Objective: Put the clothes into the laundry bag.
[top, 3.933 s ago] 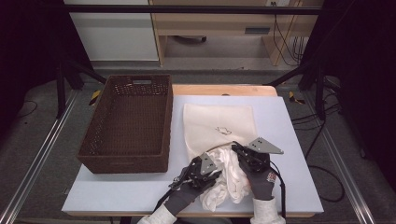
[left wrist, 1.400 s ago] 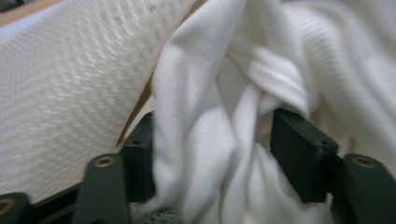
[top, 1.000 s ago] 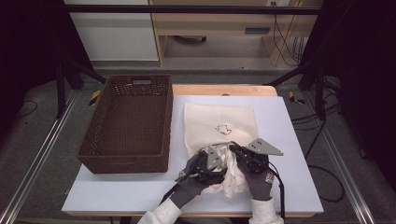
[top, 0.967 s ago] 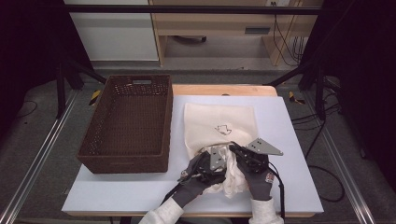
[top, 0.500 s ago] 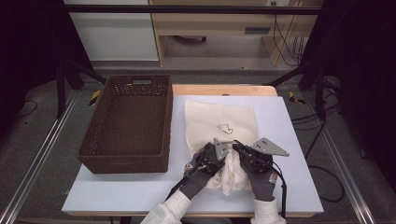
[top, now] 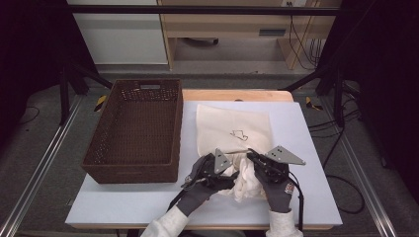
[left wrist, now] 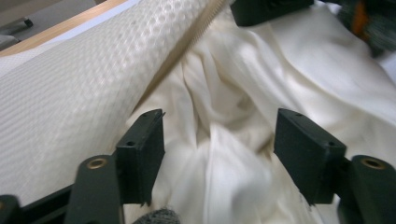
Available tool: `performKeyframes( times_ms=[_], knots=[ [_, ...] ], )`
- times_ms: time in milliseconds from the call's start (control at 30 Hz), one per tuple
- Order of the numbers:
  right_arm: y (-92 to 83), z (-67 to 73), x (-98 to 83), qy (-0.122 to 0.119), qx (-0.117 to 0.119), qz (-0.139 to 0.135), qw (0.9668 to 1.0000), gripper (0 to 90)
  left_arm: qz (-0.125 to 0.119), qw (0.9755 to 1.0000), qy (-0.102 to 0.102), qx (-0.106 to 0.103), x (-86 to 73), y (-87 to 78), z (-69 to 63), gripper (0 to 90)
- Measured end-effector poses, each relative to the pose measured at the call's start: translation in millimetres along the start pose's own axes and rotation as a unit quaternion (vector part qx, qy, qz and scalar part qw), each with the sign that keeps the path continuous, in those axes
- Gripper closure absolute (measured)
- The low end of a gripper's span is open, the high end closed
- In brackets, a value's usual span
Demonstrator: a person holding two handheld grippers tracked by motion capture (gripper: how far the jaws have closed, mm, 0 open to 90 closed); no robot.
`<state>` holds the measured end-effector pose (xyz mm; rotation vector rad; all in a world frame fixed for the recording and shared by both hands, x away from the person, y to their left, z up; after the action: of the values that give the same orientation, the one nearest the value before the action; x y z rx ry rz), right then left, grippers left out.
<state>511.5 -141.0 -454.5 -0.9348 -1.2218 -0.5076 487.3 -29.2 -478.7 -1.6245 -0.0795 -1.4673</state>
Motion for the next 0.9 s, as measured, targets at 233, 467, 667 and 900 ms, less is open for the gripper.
performKeyframes(
  times_ms=[233,467,667,900],
  knots=[
    [0.8,-0.2,-0.9,0.000,-0.001,0.003,1.0000,87.2,0.027,0.9996,-0.005,-0.007,-38.9,0.6,-3.3,42.0],
    [5.0,0.5,-3.4,-0.003,0.000,0.009,1.0000,87.3,0.021,0.9996,-0.015,-0.011,-38.1,10.9,-6.7,80.9],
    [4.5,0.7,-1.3,0.000,0.005,0.004,1.0000,87.3,0.010,0.9997,-0.019,-0.014,-12.9,17.0,-9.5,82.4],
    [3.2,1.7,2.0,0.000,0.007,0.000,1.0000,87.3,0.023,0.9994,-0.021,0.014,0.5,56.2,2.3,81.8]
  ],
)
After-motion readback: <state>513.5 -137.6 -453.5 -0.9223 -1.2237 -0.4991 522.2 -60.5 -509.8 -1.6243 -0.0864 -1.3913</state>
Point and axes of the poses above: each handheld gripper's, and its own axes: y roughly forward along the jaws, x roughly out of its top, z roughly to its left, the point moved 9 cm from there along y, roughly forward along the jaws, and after that the axes turned 2 degrees about x, right-handed, at the moved point
